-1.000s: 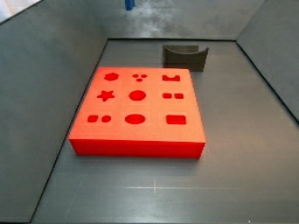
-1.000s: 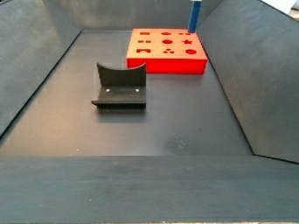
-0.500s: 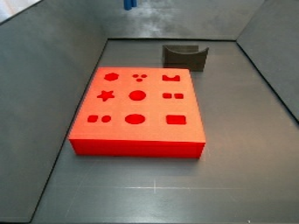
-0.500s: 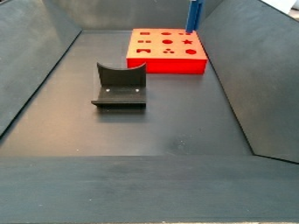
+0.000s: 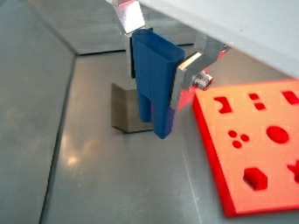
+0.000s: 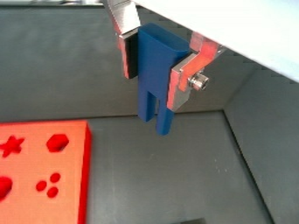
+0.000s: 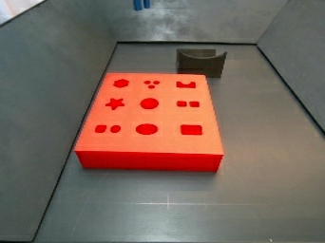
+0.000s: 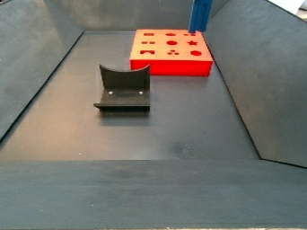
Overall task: Pick up the square-circle object. Move up. Rotate the square-circle object. Place the square-circle object on the fixture. Regrasp the square-circle object. Move to above the board. Insert the square-circle object.
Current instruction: Rotate the square-circle object.
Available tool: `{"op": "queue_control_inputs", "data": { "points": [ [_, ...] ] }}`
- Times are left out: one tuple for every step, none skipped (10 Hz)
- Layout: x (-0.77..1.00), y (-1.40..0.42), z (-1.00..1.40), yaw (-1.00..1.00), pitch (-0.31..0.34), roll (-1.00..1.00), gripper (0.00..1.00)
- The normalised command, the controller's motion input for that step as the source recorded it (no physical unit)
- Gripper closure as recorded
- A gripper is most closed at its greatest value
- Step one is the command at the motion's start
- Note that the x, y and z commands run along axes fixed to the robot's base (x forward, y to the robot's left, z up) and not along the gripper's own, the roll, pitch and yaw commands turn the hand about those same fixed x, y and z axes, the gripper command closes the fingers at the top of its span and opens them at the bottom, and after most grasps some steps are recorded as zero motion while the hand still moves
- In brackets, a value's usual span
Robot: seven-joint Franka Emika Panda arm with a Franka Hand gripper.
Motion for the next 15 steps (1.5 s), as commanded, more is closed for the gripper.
{"op": "queue_control_inputs", "data": {
  "points": [
    [0.0,0.01,0.0,-1.0,0.055,-0.06,1.0],
    [0.0,0.01,0.0,-1.0,0.062,-0.07,1.0],
    [0.0,0.01,0.0,-1.0,0.067,-0.08,1.0],
    [0.0,0.01,0.01,-1.0,0.079,-0.09,1.0],
    [0.01,0.01,0.01,-1.0,0.096,-0.11,1.0],
    [0.01,0.01,0.01,-1.0,0.117,-0.13,1.0],
    [0.01,0.01,0.01,-0.91,0.135,-0.16,1.0],
    [0.01,0.01,0.01,-0.67,0.132,-0.16,1.0],
    [0.02,0.01,0.02,-0.4,0.127,-0.16,1.0],
    [0.02,0.01,0.02,-0.26,0.122,-0.16,1.0],
    [0.0,0.0,-1.0,-0.18,0.12,-0.15,1.0],
    [0.01,0.0,-1.0,-0.12,0.092,-0.15,1.0],
    [0.02,0.0,-1.0,-0.09,0.035,-0.15,1.0],
    [0.02,0.0,-1.0,-0.08,0.012,-0.16,1.0],
    [0.01,0.01,-1.0,-0.07,-0.021,-0.16,1.0]
  ]
}}
